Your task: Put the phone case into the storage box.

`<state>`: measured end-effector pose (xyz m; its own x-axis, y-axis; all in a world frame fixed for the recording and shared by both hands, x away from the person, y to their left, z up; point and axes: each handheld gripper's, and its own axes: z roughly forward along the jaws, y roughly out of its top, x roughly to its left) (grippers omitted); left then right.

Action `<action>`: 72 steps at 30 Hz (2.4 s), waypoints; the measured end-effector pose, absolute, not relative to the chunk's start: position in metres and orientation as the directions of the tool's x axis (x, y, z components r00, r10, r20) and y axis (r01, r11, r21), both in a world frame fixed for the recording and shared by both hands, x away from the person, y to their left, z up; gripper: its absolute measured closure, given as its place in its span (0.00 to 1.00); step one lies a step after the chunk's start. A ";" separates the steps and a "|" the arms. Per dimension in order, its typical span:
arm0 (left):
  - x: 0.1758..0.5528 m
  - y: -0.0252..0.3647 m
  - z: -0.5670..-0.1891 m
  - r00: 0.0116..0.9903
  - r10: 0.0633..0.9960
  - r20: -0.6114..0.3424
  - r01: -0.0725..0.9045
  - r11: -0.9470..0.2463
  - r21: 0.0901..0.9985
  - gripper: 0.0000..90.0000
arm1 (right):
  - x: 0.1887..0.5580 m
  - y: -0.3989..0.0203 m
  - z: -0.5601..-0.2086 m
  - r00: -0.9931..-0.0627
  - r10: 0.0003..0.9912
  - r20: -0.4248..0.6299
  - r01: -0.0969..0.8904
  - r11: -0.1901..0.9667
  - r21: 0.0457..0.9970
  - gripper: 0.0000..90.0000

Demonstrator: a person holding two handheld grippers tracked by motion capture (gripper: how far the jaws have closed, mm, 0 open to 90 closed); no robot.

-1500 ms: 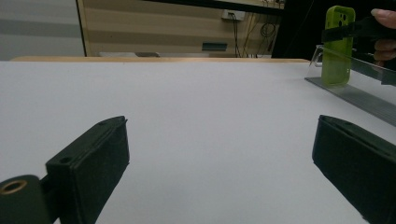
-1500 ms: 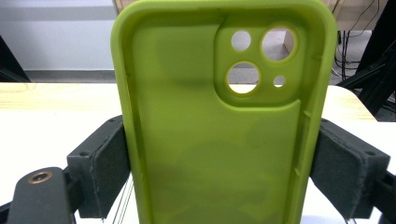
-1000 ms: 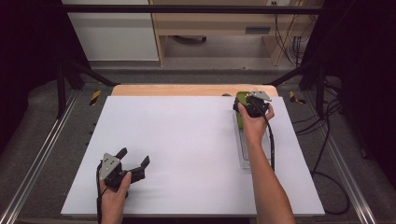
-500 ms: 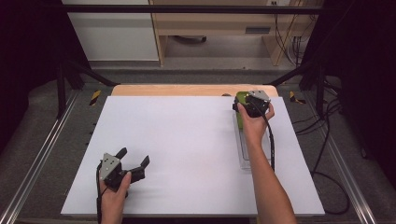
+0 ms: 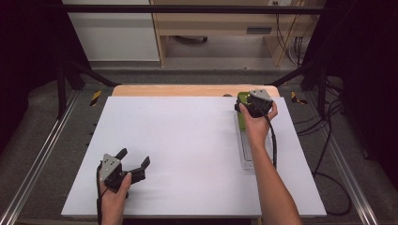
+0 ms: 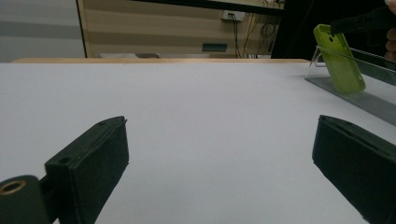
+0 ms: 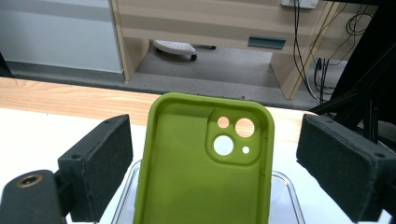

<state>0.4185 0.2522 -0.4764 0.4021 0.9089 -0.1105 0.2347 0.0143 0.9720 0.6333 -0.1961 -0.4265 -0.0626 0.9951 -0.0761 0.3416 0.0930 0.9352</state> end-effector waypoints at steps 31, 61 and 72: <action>0.420 0.252 -0.476 0.402 0.912 -0.082 0.227 -0.013 0.974 0.03 | 0.606 -0.203 -0.395 -0.099 0.995 -0.024 0.364 0.058 0.930 0.08; 0.420 0.254 -0.477 0.399 0.913 -0.080 0.227 -0.014 0.974 0.02 | 0.588 -0.188 -0.373 -0.199 0.978 0.067 0.286 -0.008 0.958 0.10; 0.420 0.255 -0.476 0.403 0.912 -0.075 0.224 -0.018 0.975 0.02 | 0.576 -0.189 -0.361 -0.254 0.962 0.098 0.287 -0.022 0.958 0.07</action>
<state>0.4197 0.2548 -0.4755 0.4028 0.9122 -0.0751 0.2236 -0.0185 0.9745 0.5755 -0.1893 -0.3606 -0.2539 0.9622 0.0980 0.2867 -0.0219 0.9578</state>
